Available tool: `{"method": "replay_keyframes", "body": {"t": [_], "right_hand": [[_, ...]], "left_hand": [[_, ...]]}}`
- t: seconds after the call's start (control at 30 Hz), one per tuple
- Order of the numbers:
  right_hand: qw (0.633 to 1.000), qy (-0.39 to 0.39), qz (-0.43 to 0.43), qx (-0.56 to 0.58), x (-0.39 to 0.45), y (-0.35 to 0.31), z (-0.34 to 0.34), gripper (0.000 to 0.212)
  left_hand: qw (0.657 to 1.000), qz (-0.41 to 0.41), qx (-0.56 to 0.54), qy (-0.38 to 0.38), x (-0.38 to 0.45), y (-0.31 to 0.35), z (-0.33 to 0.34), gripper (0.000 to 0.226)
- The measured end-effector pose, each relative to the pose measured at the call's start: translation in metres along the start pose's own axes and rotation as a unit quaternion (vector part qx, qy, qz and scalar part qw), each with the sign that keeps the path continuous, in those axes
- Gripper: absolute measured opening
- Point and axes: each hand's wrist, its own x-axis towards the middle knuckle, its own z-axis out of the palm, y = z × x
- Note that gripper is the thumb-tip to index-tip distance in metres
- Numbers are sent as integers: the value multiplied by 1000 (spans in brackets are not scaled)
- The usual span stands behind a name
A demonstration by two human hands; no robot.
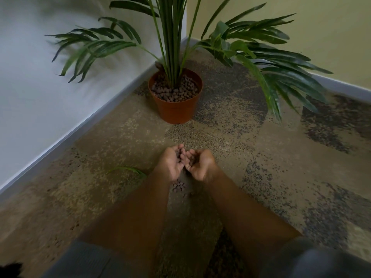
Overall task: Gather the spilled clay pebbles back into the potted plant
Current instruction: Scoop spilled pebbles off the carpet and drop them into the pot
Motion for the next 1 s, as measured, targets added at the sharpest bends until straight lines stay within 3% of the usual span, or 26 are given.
{"method": "replay_keyframes", "body": {"t": [0.23, 0.4, 0.67, 0.77, 0.83, 1.0], "right_hand": [[997, 3, -30, 71, -2, -16, 18, 33], [993, -31, -71, 89, -15, -36, 51, 29], [973, -86, -144, 158, -27, -92, 112, 33], [970, -63, -172, 157, -22, -112, 126, 26], [976, -78, -171, 114, -19, -121, 136, 39], [974, -119, -162, 105, -20, -129, 146, 50]], "left_hand": [[983, 40, -176, 25, -8, 21, 7, 29], [961, 97, -259, -11, -18, 51, 32, 43], [954, 147, -259, -30, -37, 121, 81, 54], [956, 145, -254, -22, -32, 140, 87, 36], [958, 149, -242, -29, -29, 151, 91, 31], [957, 150, -216, -119, -25, 160, 91, 53]]}}
